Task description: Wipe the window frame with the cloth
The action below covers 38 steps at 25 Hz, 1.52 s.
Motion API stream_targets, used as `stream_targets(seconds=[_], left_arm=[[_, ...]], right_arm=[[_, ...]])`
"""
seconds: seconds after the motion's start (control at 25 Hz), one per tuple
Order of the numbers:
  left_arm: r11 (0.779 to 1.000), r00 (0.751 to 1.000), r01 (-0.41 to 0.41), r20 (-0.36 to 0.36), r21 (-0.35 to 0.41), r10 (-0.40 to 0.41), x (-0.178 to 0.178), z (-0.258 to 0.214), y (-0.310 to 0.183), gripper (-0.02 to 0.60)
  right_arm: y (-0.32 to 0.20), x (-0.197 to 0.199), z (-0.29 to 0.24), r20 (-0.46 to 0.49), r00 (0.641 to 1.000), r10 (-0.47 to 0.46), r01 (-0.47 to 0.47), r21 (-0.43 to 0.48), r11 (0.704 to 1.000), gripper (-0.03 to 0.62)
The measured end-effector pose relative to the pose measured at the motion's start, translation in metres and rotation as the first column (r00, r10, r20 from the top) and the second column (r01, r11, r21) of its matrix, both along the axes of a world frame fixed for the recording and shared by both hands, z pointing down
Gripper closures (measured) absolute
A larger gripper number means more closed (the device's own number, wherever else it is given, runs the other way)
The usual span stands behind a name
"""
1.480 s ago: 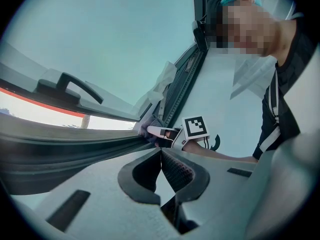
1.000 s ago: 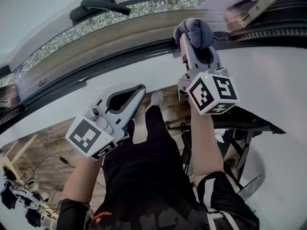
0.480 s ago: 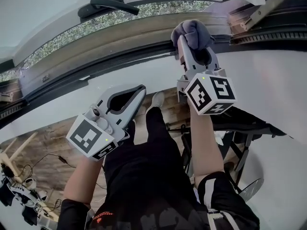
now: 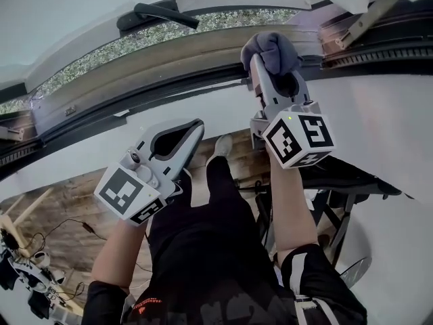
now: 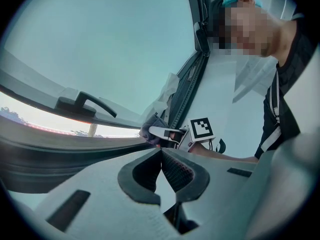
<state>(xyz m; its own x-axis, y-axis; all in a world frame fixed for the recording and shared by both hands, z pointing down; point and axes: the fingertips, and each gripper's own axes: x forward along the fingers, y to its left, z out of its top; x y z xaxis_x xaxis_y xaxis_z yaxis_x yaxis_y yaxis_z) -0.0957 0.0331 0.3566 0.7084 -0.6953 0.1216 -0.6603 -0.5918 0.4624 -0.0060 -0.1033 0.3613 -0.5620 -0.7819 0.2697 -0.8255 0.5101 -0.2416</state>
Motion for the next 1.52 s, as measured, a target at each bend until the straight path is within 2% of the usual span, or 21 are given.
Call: stream_targets(seconds=[0.72,1.24,1.52], left_arm=[[0.991,0.998,0.059,0.0,0.119,-0.059,-0.019,-0.068,-0.007,0.561],[0.967,0.99,0.129,0.021,0.219,-0.136,-0.062,-0.127,0.0,0.561],[0.952,0.983,0.167,0.031,0.255,-0.18,-0.09,-0.147,0.007,0.561]], right_arm=[[0.025,-0.015,-0.066,0.03,0.994,-0.104,0.103,0.057,0.993,0.48],[0.05,-0.051,-0.131,0.023,0.974,-0.225,0.22,0.145,0.965,0.479],[0.061,-0.068,-0.155,0.031,0.966,-0.256,0.247,0.174,0.953,0.479]])
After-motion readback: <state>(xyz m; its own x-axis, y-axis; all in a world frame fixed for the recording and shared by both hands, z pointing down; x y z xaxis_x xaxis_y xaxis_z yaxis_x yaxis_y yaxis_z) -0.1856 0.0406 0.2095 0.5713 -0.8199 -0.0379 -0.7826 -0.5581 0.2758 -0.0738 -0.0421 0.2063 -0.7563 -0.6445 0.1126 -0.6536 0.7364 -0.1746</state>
